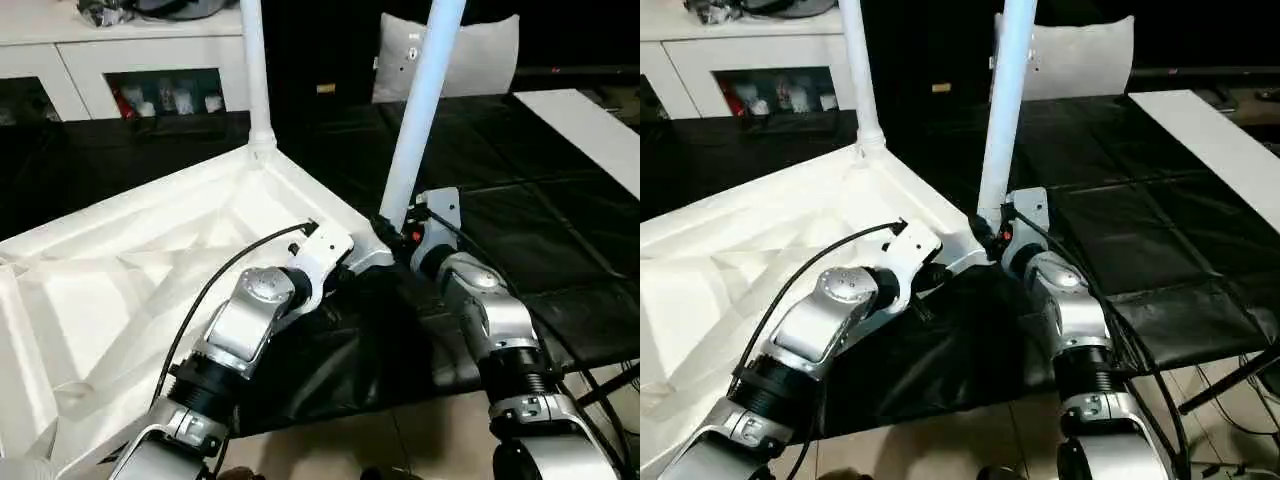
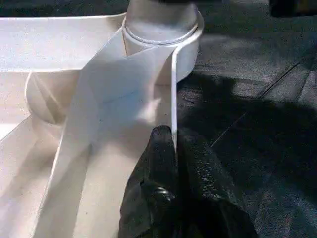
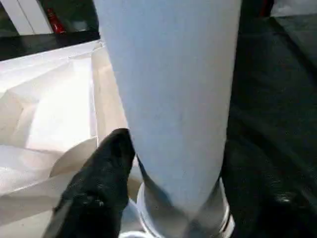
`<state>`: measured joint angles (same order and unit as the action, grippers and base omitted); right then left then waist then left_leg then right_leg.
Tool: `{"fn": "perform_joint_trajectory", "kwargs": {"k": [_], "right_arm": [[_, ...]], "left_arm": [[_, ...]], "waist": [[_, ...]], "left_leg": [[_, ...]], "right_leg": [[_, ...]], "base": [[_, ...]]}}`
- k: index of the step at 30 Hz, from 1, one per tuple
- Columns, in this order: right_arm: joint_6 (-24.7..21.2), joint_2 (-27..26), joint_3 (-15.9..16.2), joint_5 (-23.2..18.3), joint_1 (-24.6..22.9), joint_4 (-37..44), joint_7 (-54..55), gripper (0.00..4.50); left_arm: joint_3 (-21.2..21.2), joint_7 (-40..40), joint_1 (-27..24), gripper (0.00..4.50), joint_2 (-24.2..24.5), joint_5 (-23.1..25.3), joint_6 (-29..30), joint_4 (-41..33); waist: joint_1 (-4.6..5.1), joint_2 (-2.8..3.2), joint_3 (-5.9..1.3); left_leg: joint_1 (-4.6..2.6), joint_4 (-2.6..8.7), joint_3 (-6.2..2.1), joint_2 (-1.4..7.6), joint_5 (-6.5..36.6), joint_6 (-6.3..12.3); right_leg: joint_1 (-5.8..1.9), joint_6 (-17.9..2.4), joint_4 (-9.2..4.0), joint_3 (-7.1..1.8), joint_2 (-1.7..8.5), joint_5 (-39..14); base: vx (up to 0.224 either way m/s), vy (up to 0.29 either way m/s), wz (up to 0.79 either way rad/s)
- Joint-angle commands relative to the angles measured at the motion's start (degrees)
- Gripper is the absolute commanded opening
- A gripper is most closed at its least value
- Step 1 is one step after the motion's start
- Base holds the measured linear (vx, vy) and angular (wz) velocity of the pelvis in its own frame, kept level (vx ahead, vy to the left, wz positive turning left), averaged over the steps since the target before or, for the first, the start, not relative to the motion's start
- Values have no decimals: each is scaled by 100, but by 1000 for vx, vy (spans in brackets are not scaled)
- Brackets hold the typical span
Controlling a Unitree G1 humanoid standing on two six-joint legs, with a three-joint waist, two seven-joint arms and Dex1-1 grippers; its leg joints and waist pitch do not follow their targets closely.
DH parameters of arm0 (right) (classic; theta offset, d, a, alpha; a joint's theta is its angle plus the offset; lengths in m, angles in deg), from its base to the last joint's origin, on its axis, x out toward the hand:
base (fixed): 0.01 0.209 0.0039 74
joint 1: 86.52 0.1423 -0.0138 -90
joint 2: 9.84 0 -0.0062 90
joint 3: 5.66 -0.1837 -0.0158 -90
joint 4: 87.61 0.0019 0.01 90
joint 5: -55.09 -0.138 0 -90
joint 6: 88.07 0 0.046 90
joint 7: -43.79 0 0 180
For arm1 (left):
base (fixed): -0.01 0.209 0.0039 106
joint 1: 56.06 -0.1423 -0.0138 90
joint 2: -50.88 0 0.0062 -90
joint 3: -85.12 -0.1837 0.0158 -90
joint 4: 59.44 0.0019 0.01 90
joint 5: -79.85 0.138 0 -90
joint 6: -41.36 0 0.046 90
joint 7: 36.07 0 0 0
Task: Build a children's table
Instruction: Rotate leg to tighten
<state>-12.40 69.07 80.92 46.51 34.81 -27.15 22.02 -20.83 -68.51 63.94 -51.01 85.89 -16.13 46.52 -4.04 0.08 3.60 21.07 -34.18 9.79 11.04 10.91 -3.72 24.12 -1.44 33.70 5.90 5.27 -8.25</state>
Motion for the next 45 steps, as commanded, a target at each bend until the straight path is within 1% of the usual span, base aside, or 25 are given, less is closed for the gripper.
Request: {"fn": "perform_joint_trajectory", "kwargs": {"k": [1,3,4,6,9,10,11,12,14,16,18,19,20,21,22,23,24,28,31,34,36,37,39,41,45], "right_arm": [[-74,-33,175,-25,-152,-58,-157,313],[104,218,156,-60,-306,168,-466,317],[104,218,156,-60,-306,168,-466,340],[124,277,147,-70,-340,226,-542,355],[192,496,173,-165,-446,416,-1000,368],[470,1082,339,-258,-650,677,-2073,396],[509,1190,366,-266,-675,698,-2248,396],[549,1309,396,-277,-697,717,-2433,399],[592,1508,432,-307,-721,739,-2734,417],[608,1634,459,-341,-736,765,-2953,445],[605,1867,547,-396,-787,845,-3431,445],[593,1952,585,-426,-810,885,-3621,445],[597,2060,637,-469,-841,938,-3883,445],[597,2060,637,-469,-841,938,-3883,445],[601,2312,805,-609,-900,1032,-4527,445],[595,2358,842,-638,-909,1049,-4676,445],[589,2391,877,-652,-914,1061,-4787,445],[493,2524,1100,-719,-930,1140,-5374,408],[418,2567,1262,-774,-935,1242,-5684,376],[383,2554,1329,-800,-935,1293,-5770,363],[345,2543,1422,-829,-931,1323,-5923,353],[270,2523,1479,-856,-939,1351,-6034,333],[220,2521,1510,-870,-941,1366,-6075,328],[150,2532,1566,-877,-937,1378,-6138,299],[79,2546,1598,-906,-954,1419,-6187,269]], "left_arm": [[-3,-38,267,0,-14,-58,-157,-396],[-26,-210,255,0,160,-109,-245,-343],[-26,-210,255,0,160,-109,-245,-343],[-34,-266,251,0,203,-122,-273,-336],[-72,-509,239,0,359,-159,-421,-297],[-127,-1136,177,0,694,-317,-651,-240],[-143,-1260,167,0,759,-345,-694,-226],[-174,-1428,154,0,840,-384,-770,-217],[-245,-1748,124,0,999,-446,-897,-211],[-320,-1981,105,0,1128,-473,-1006,-206],[-476,-2384,85,0,1389,-453,-1224,-159],[-534,-2549,79,0,1487,-449,-1319,-142],[-601,-2783,72,0,1611,-469,-1422,-126],[-601,-2783,72,0,1611,-469,-1422,-126],[-803,-3455,82,0,1964,-530,-1823,-105],[-841,-3605,88,0,2042,-542,-1889,-100],[-874,-3745,91,0,2108,-554,-1970,-99],[-1023,-4321,148,0,2393,-547,-2234,-73],[-1103,-4539,239,0,2480,-522,-2397,31],[-1138,-4615,281,0,2503,-508,-2461,72],[-1167,-4749,332,0,2519,-552,-2571,134],[-1172,-4825,341,0,2507,-577,-2584,125],[-1175,-4850,343,0,2500,-582,-2590,121],[-1183,-4857,356,0,2480,-582,-2612,149],[-1180,-4868,351,0,2486,-592,-2655,185]], "waist": [[-52,19,-474],[-62,27,-464],[-71,21,-456],[-76,18,-463],[-103,19,-464],[-125,7,-458],[-146,-22,-466],[-160,0,-458],[-155,-6,-452],[-151,-15,-438],[-181,-11,-439],[-205,-1,-437],[-222,-18,-437],[-257,-2,-441],[-275,-4,-434],[-280,-20,-430],[-290,-6,-424],[-315,-4,-418],[-341,-11,-403],[-354,-16,-401],[-370,-30,-402],[-374,-26,-407],[-371,-18,-404],[-376,-17,-409],[-384,-14,-401]], "left_leg": [[-10,346,-24,152,659,452],[-18,357,-29,152,838,356],[-28,361,-28,153,905,337],[-12,369,-40,159,862,299],[-23,362,-40,164,875,319],[-16,355,-32,156,929,366],[-20,348,-31,159,922,392],[-25,354,-30,170,887,420],[-9,350,-32,165,876,439],[-30,356,-30,174,986,399],[-48,359,-38,183,1047,393],[-61,364,-36,197,1066,394],[-68,361,-30,200,1077,400],[-89,363,-28,211,1071,385],[-87,370,-35,211,1168,388],[-67,376,-34,207,1187,391],[-71,386,-34,220,1203,364],[-70,388,-34,221,1268,301],[-78,399,-38,225,1319,261],[-89,404,-41,221,1360,220],[-86,401,-39,214,1330,210],[-78,401,-44,218,1306,207],[-77,405,-48,222,1291,205],[-83,404,-45,229,1264,210],[-86,407,-42,224,1295,194]], "right_leg": [[-424,-1216,-336,-259,311,-1114],[-422,-1091,-370,-256,315,-1377],[-417,-1016,-393,-259,312,-1499],[-427,-1017,-373,-257,307,-1468],[-421,-1027,-363,-267,317,-1421],[-427,-1013,-385,-255,309,-1462],[-438,-983,-381,-261,325,-1480],[-419,-1011,-357,-275,317,-1428],[-419,-1049,-353,-269,321,-1441],[-399,-1012,-384,-265,322,-1748],[-389,-1004,-392,-266,327,-1863],[-379,-1018,-383,-276,321,-1808],[-373,-1030,-382,-280,323,-1770],[-363,-1076,-363,-294,328,-1672],[-369,-1089,-366,-285,326,-1723],[-386,-1068,-367,-284,325,-1769],[-374,-1060,-361,-289,329,-1812],[-376,-1039,-371,-289,344,-1991],[-370,-993,-384,-296,348,-2135],[-369,-939,-399,-299,358,-2277],[-368,-917,-399,-297,349,-2294],[-378,-915,-389,-296,355,-2277],[-375,-916,-384,-294,352,-2253],[-368,-953,-375,-302,348,-2147],[-366,-986,-375,-301,346,-2127]], "base": [[0,0,0],[0,0,0],[0,0,0],[0,0,0],[0,0,0],[0,0,0],[0,0,0],[0,0,0],[0,0,0],[0,0,0],[0,0,0],[0,0,0],[0,0,0],[0,0,0],[0,0,0],[0,0,0],[0,0,0],[0,0,0],[0,0,0],[0,0,0],[0,0,0],[0,0,0],[0,0,0],[0,0,0],[0,0,0]]}}
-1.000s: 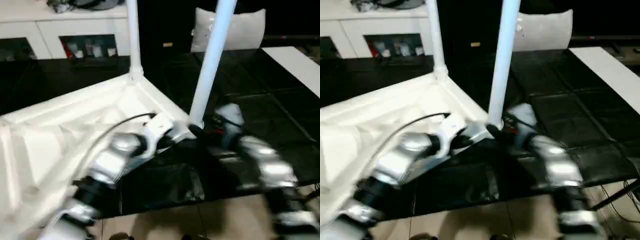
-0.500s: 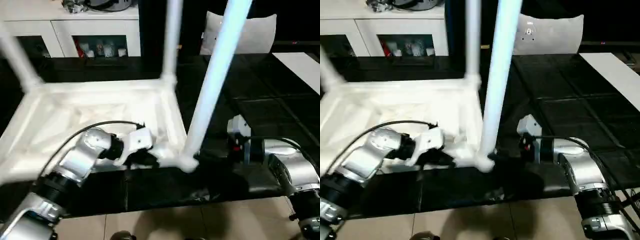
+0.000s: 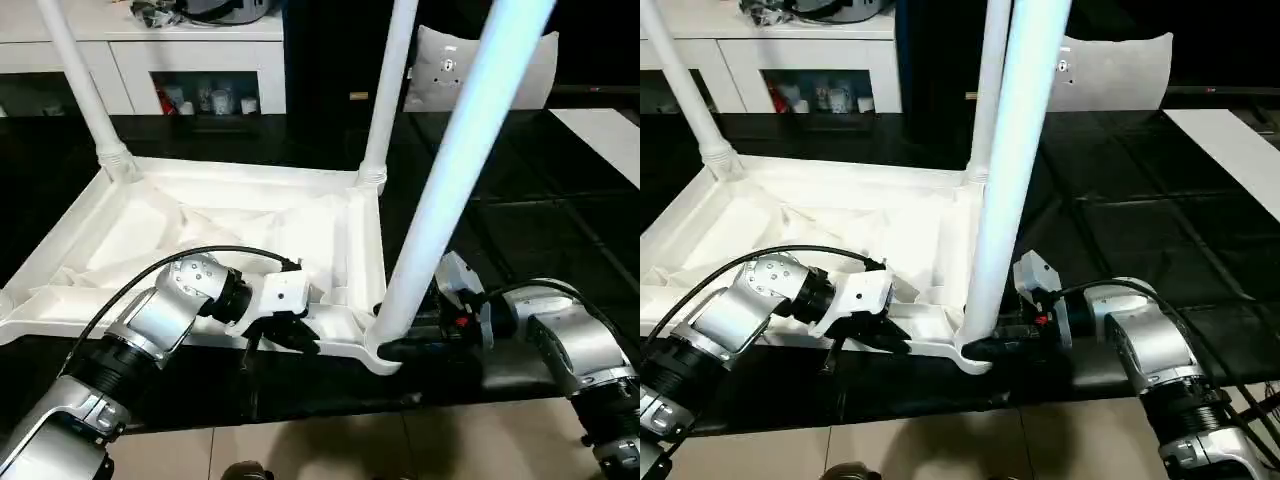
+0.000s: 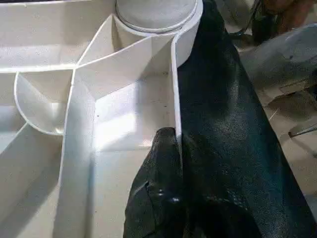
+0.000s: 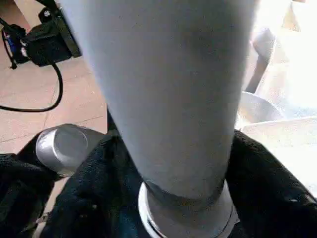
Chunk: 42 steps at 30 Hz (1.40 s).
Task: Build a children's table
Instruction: Rotate leg to tighten
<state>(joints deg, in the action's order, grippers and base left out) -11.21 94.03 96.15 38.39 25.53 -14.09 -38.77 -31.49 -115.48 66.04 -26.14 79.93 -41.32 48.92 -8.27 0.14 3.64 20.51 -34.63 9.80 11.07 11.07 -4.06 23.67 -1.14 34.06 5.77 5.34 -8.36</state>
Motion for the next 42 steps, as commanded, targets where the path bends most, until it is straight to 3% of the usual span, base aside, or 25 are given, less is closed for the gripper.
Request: {"fn": "perform_joint_trajectory", "kwargs": {"k": [1,9,12,14,17,19,20,21,22,23,24,26,28,29,30,31,33,39,40,41,42], "right_arm": [[-41,50,75,-94,-27,113,-108,259],[-259,52,104,-153,-109,270,-141,210],[-483,-39,56,-285,-186,441,-28,207],[-787,-251,-33,-371,-275,608,398,207],[-768,-715,-141,-38,-215,451,1438,207],[-826,-981,-244,80,-140,333,1982,205],[-950,-1339,-406,217,-1,151,2735,204],[-950,-1339,-406,217,-1,151,2735,204],[-987,-1484,-472,286,69,49,3078,204],[-1066,-1814,-642,410,240,-207,3859,204],[-1087,-1953,-717,468,320,-334,4206,203],[-1035,-2142,-781,610,454,-564,4722,201],[-1018,-2225,-818,654,502,-644,4897,201],[-902,-2437,-947,735,627,-884,5394,201],[-735,-2510,-968,836,685,-1017,5619,201],[-530,-2560,-977,951,745,-1164,5809,201],[-480,-2622,-1108,859,766,-1240,5780,255],[-341,-2602,-1275,818,751,-1193,5819,302],[-305,-2557,-1285,821,734,-1179,5786,308],[-247,-2500,-1281,831,711,-1150,5726,327],[-218,-2429,-1290,810,675,-1093,5616,327]], "left_arm": [[-115,-171,141,0,-1,4,-137,-54],[-32,-125,98,0,-30,-26,-120,9],[72,26,35,0,-127,-120,73,-61],[239,413,-59,0,-296,-216,575,-253],[389,1029,-110,0,-520,-134,1022,-394],[480,1342,-119,0,-673,-110,1259,-457],[603,1817,-101,0,-932,-45,1639,-532],[603,1817,-101,0,-932,-45,1639,-532],[668,2051,-83,0,-1072,-16,1800,-542],[794,2543,-40,0,-1406,28,2208,-576],[857,2794,-19,0,-1574,50,2311,-568],[982,3216,36,0,-1868,59,2430,-490],[1005,3384,58,0,-1964,102,2436,-459],[1099,3905,114,0,-2246,219,2330,-346],[1173,4218,139,0,-2406,261,2274,-308],[1242,4484,163,0,-2550,286,2234,-287],[1222,4484,161,0,-2580,340,2302,-358],[1109,4401,101,0,-2400,493,2404,-510],[1089,4352,80,0,-2331,486,2415,-519],[1070,4279,59,0,-2267,471,2405,-527],[1063,4225,43,0,-2205,445,2398,-530]], "waist": [[39,-21,-403],[39,-31,-388],[24,-26,-399],[41,-23,-387],[80,-15,-339],[120,-36,-317],[222,-29,-316],[267,-27,-311],[330,-37,-340],[375,-12,-336],[459,3,-349],[583,14,-368],[607,6,-403],[613,-3,-405],[618,-3,-413],[576,-19,-450],[527,-32,-456],[407,-29,-509],[388,9,-526],[381,8,-528],[382,40,-504]], "left_leg": [[-30,453,-44,221,1292,223],[-38,463,-49,219,1355,198],[-34,463,-50,223,1285,207],[-19,473,-47,226,1283,186],[-43,482,-56,201,1552,94],[-110,451,-74,126,1804,-2],[-105,444,-94,109,1811,-59],[-88,453,-108,111,1832,-79],[-70,455,-132,106,1899,-76],[-75,471,-130,126,1912,-83],[-43,489,-166,149,1968,-80],[-60,485,-164,147,2105,-14],[-31,491,-171,151,1988,35],[14,501,-163,157,1825,76],[-12,481,-131,148,1714,93],[-23,455,-104,138,1468,135],[9,455,-75,149,1144,259],[66,389,-43,145,311,513],[73,376,-46,150,160,565],[71,371,-43,155,121,590],[75,375,-37,153,194,604]], "right_leg": [[-321,-1009,-414,-289,340,-2142],[-312,-863,-454,-285,348,-2453],[-317,-891,-440,-290,347,-2320],[-321,-945,-419,-295,342,-2248],[-286,-761,-501,-271,349,-2867],[-264,-412,-639,-188,362,-3703],[-251,-254,-689,-152,360,-3942],[-263,-212,-703,-123,349,-3959],[-309,-115,-724,-73,346,-3951],[-304,-147,-718,-78,347,-3855],[-339,-229,-710,-34,347,-3640],[-337,-293,-733,-20,357,-3415],[-377,-375,-710,-32,364,-3153],[-381,-468,-668,-72,365,-2895],[-344,-567,-669,-88,369,-2781],[-355,-688,-625,-125,382,-2488],[-363,-843,-560,-163,365,-2054],[-405,-1165,-355,-209,342,-944],[-412,-1243,-311,-211,342,-705],[-403,-1267,-305,-208,336,-631],[-395,-1299,-317,-204,326,-663]], "base": [[0,0,0],[0,0,0],[0,0,0],[0,0,0],[0,0,0],[0,0,0],[0,0,0],[0,0,0],[0,0,0],[0,0,0],[0,0,0],[0,0,0],[0,0,0],[0,0,0],[0,0,0],[0,0,0],[0,0,0],[9,-5,1],[0,0,0],[0,0,0],[0,0,0]]}}
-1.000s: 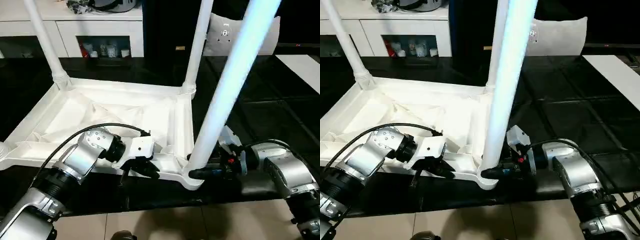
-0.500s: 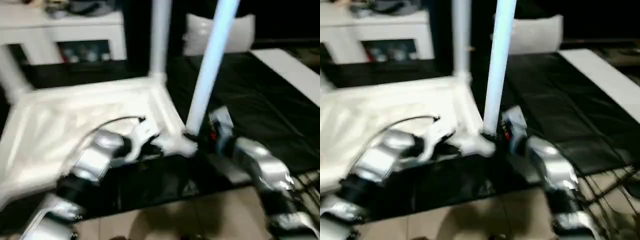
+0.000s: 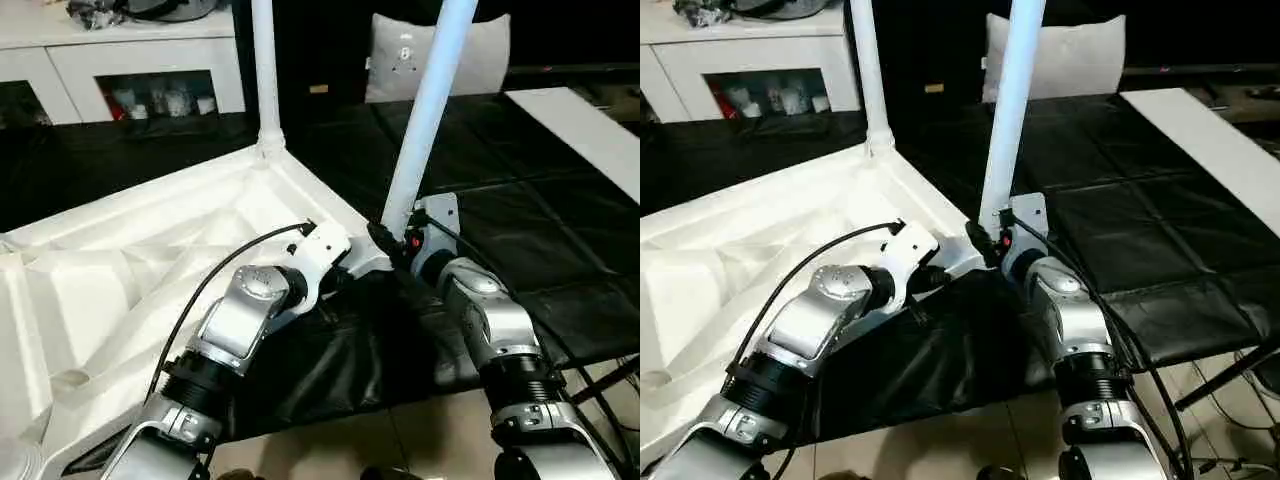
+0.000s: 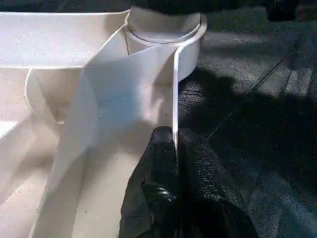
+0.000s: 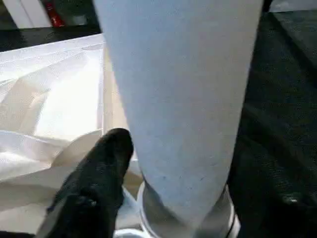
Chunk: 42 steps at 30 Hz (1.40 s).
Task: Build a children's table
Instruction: Rotate leg to tighten
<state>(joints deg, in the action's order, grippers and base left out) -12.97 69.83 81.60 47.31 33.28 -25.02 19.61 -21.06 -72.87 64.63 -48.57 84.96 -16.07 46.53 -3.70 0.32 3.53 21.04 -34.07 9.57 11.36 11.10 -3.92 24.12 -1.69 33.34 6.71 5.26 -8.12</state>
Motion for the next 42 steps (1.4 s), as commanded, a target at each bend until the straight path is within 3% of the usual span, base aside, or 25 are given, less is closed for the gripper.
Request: {"fn": "perform_joint_trajectory", "kwargs": {"k": [1,4,9,13,20,23,28,42], "right_arm": [[-13,67,155,-106,-140,63,-342,338],[89,327,128,-198,-263,264,-829,360],[277,980,247,-343,-458,586,-1884,415],[500,1640,529,-361,-629,776,-2997,447],[511,2298,870,-644,-773,1055,-4540,447],[497,2419,1031,-739,-761,1070,-4990,447],[395,2502,1264,-770,-788,1220,-5445,396],[20,2556,1530,-959,-870,1419,-5957,282]], "left_arm": [[13,-94,167,0,104,-87,-135,-293],[-1,-281,156,0,288,-91,-252,-235],[-145,-982,147,0,708,-184,-502,-184],[-468,-1869,93,0,1186,-288,-788,-197],[-876,-3163,164,0,1838,-290,-1639,-28],[-1000,-3739,198,0,2072,-414,-1924,-22],[-1130,-4344,285,0,2267,-496,-2251,44],[-1189,-4758,468,0,2269,-518,-2588,351]], "waist": [[-72,7,-480],[-85,32,-465],[-130,9,-454],[-203,-3,-454],[-318,-8,-443],[-352,0,-422],[-416,10,-419],[-431,7,-427]], "left_leg": [[6,324,1,125,371,557],[-15,348,-12,146,693,433],[-22,350,-13,149,793,399],[-59,352,-7,164,876,406],[-90,361,-4,198,969,407],[-110,380,-2,202,1190,319],[-136,400,-5,213,1291,201],[-120,404,-14,216,1213,160]], "right_leg": [[-440,-1209,-278,-298,327,-851],[-442,-1110,-329,-288,330,-1231],[-439,-986,-354,-287,334,-1480],[-416,-942,-363,-296,345,-1682],[-390,-1022,-348,-300,341,-1697],[-391,-964,-382,-298,355,-2011],[-394,-928,-385,-312,361,-2133],[-416,-917,-369,-307,359,-2057]], "base": [[0,0,0],[0,0,0],[0,0,0],[0,0,0],[0,0,0],[0,0,0],[0,0,0],[0,0,0]]}}
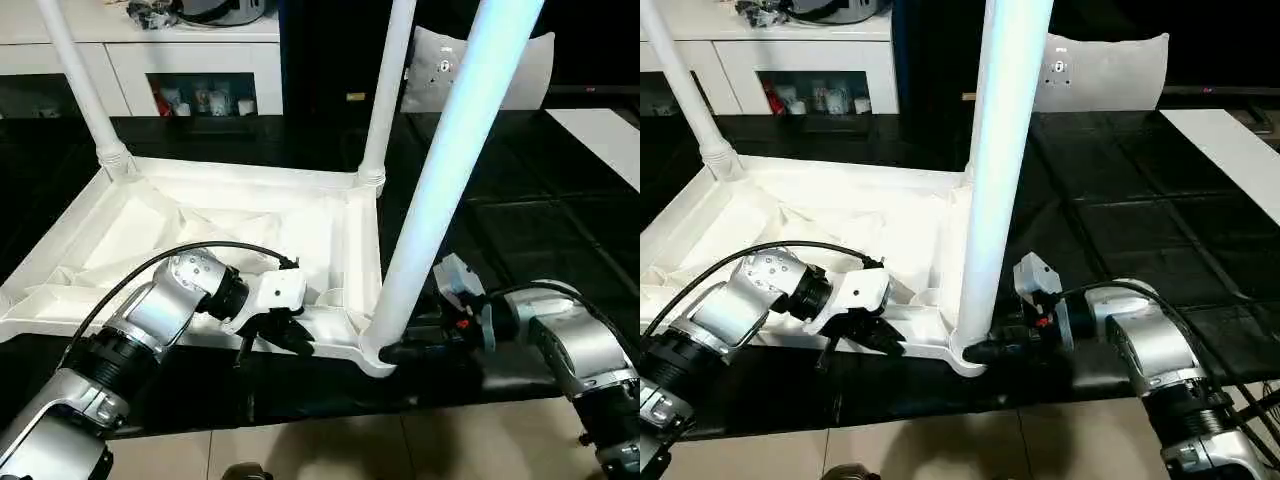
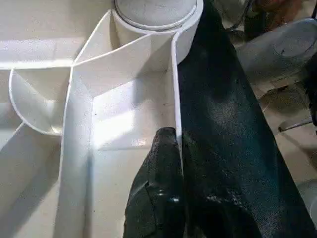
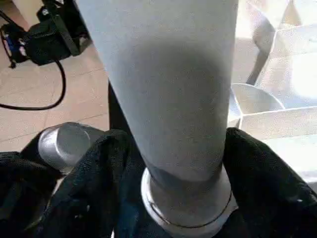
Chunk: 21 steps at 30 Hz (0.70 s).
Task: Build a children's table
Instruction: Rotate leg to tighten
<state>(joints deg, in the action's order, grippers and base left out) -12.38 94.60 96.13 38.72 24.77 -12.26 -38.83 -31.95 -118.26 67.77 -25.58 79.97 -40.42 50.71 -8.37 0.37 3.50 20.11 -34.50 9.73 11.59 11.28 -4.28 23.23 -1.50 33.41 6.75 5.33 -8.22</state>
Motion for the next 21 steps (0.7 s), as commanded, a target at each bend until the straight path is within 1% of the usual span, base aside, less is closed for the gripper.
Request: {"fn": "perform_joint_trajectory", "kwargs": {"k": [1,2,4,6,8,11,13,14,15,16,17,18,19,20,21], "right_arm": [[-53,80,90,-108,-28,155,-110,267],[-64,80,100,-112,-33,162,-108,267],[-122,64,116,-131,-44,188,-120,242],[-191,40,115,-156,-64,230,-130,233],[-252,19,109,-171,-82,262,-115,210],[-534,-125,24,-224,-137,318,216,200],[-531,-275,-19,-108,-152,282,594,199],[-531,-275,-19,-108,-152,282,594,199],[-545,-468,-77,6,-133,209,1037,199],[-552,-681,-145,117,-93,117,1499,198],[-628,-986,-256,254,1,-50,2174,197],[-688,-1164,-324,329,69,-163,2571,196],[-723,-1263,-359,374,116,-241,2795,195],[-744,-1404,-411,431,178,-353,3100,194],[-811,-1517,-450,444,221,-418,3318,193]], "left_arm": [[-100,-220,162,0,-36,-16,-167,-44],[-100,-220,168,0,-40,-15,-176,-28],[-92,-219,167,0,-47,-26,-170,-13],[-64,-199,147,0,-63,-62,-132,-22],[-31,-152,130,0,-90,-78,-101,-19],[131,175,95,0,-250,-139,188,-64],[219,493,98,0,-364,-99,411,-95],[219,493,98,0,-364,-99,411,-95],[308,821,111,0,-505,-65,608,-114],[390,1102,125,0,-644,-46,813,-146],[507,1462,147,0,-859,-56,1107,-189],[575,1664,164,0,-991,-71,1280,-211],[614,1793,178,0,-1074,-74,1374,-217],[680,2024,213,0,-1215,-63,1505,-196],[721,2187,252,0,-1330,-49,1591,-165]], "waist": [[34,1,-424],[31,4,-423],[34,1,-408],[31,-5,-406],[30,0,-408],[26,-1,-407],[48,6,-392],[55,7,-384],[75,0,-377],[96,0,-359],[113,-7,-357],[153,-10,-352],[191,-10,-356],[272,-23,-360],[324,-21,-374]], "left_leg": [[-32,445,-28,194,1197,197],[-32,444,-27,194,1216,194],[-33,453,-28,189,1302,179],[-33,454,-30,190,1291,169],[-36,453,-31,191,1286,172],[-39,451,-31,192,1268,170],[-36,464,-36,191,1347,131],[-57,459,-39,175,1460,93],[-49,465,-44,162,1489,71],[-59,459,-49,148,1540,33],[-66,457,-47,138,1556,11],[-53,456,-63,120,1562,-34],[-36,455,-73,114,1560,-71],[-7,459,-94,97,1601,-80],[-23,451,-88,96,1579,-39]], "right_leg": [[-320,-947,-378,-310,352,-2038],[-317,-955,-375,-310,350,-2039],[-318,-905,-400,-303,354,-2211],[-317,-871,-406,-308,361,-2262],[-317,-868,-405,-307,362,-2268],[-315,-883,-408,-302,360,-2250],[-308,-849,-417,-300,358,-2360],[-302,-791,-453,-283,364,-2556],[-307,-708,-472,-276,363,-2720],[-282,-618,-508,-257,364,-2944],[-282,-558,-535,-246,368,-3072],[-287,-474,-554,-215,369,-3227],[-298,-430,-547,-200,371,-3274],[-326,-328,-575,-155,365,-3394],[-316,-307,-600,-153,364,-3323]], "base": [[0,0,0],[0,0,0],[0,0,0],[0,0,0],[0,0,0],[0,0,0],[0,0,0],[0,0,0],[0,0,0],[0,0,0],[0,0,0],[0,0,0],[0,0,0],[0,0,0],[0,0,0]]}}
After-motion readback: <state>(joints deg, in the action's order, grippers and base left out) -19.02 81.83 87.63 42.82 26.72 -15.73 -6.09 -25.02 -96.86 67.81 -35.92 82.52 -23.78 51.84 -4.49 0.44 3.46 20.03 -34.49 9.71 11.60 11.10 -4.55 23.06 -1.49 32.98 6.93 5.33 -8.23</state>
